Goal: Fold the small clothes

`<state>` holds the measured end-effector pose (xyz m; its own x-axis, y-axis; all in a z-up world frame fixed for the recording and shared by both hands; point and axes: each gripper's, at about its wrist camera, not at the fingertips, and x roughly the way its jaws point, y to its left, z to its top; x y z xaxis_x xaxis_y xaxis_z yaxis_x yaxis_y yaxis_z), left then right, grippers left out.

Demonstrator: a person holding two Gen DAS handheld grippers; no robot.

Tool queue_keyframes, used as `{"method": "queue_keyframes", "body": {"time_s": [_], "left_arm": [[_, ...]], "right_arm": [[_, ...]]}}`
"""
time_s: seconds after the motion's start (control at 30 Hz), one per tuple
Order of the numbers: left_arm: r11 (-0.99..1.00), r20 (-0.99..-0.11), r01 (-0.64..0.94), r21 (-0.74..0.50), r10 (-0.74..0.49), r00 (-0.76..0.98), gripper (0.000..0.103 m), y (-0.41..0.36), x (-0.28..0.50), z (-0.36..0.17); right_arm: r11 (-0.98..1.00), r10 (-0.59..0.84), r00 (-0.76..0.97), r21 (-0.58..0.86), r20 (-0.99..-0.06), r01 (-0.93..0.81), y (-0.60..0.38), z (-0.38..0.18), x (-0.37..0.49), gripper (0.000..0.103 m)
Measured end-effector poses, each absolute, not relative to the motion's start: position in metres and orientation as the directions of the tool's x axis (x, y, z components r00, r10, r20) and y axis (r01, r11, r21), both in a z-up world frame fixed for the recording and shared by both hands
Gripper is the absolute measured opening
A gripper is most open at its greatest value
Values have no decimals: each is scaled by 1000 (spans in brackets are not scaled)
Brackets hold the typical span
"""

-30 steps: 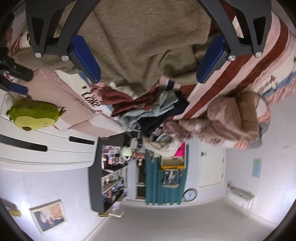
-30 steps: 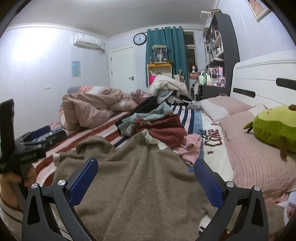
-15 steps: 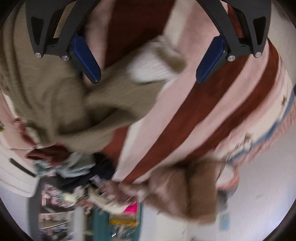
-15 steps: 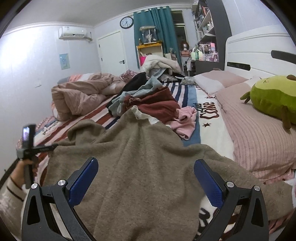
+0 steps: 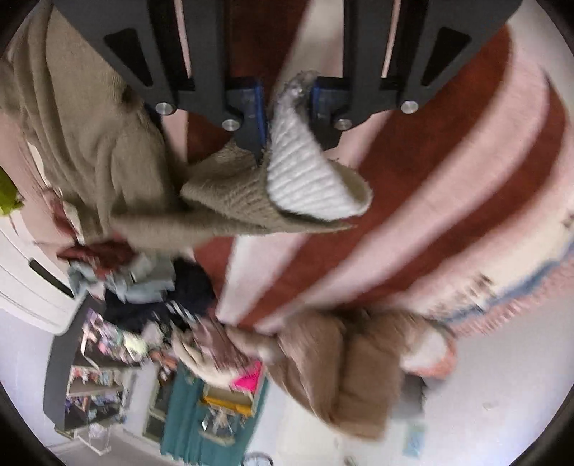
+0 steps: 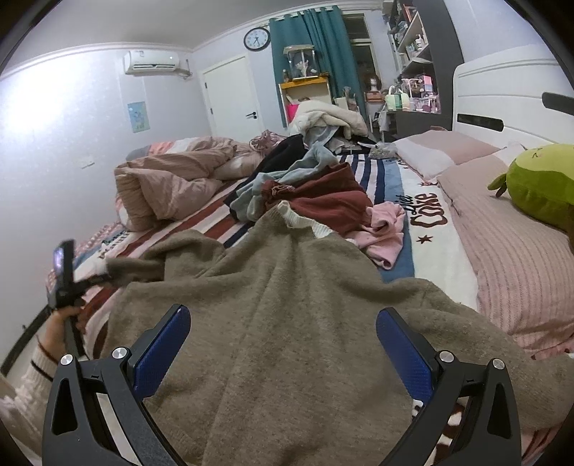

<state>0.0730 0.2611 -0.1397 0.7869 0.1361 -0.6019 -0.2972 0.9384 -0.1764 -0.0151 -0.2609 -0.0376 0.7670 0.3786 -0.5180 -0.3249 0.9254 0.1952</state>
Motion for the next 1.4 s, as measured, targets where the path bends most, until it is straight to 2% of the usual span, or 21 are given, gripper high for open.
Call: {"method": "queue_keyframes", "body": {"time_s": [0.2, 0.37, 0.57, 0.73, 0.83, 0.97, 1.03, 1.17, 1.3, 1.4], "left_arm": [[887, -440, -459, -59, 389, 809, 14, 290, 35, -79], [871, -349, -490, -23, 453, 821, 13, 302, 23, -35], [937, -270, -346, -49, 322, 907, 13, 271, 24, 14], [988, -184, -140, -60, 127, 975, 13, 202, 19, 50], [999, -167, -5, -37, -1, 986, 13, 151, 22, 57], [974, -222, 215, -66, -225, 949, 13, 83, 38, 43], [940, -277, 323, -106, -340, 899, 13, 46, 48, 25], [871, -412, 462, -166, -487, 770, 13, -17, 69, -22], [834, -555, 515, -198, -528, 643, 14, -61, 80, -77], [818, -614, 526, -233, -543, 572, 16, -75, 77, -106]], "right_arm": [[920, 391, 748, 207, -537, -333, -254, -42, -10, 103], [918, 396, 743, 207, -539, -339, -250, -42, -10, 103], [919, 394, 750, 207, -531, -336, -249, -40, -12, 103], [926, 377, 762, 208, -527, -314, -254, -38, -13, 103], [929, 371, 763, 227, -529, -293, -263, -39, -12, 103], [936, 347, 786, 240, -511, -257, -276, -36, -15, 103], [944, 322, 802, 231, -504, -234, -282, -34, -18, 103], [956, 277, 826, 228, -491, -185, -298, -30, -24, 103], [960, 247, 838, 238, -487, -144, -313, -30, -26, 103], [961, 236, 837, 245, -493, -127, -321, -31, -25, 103]]}}
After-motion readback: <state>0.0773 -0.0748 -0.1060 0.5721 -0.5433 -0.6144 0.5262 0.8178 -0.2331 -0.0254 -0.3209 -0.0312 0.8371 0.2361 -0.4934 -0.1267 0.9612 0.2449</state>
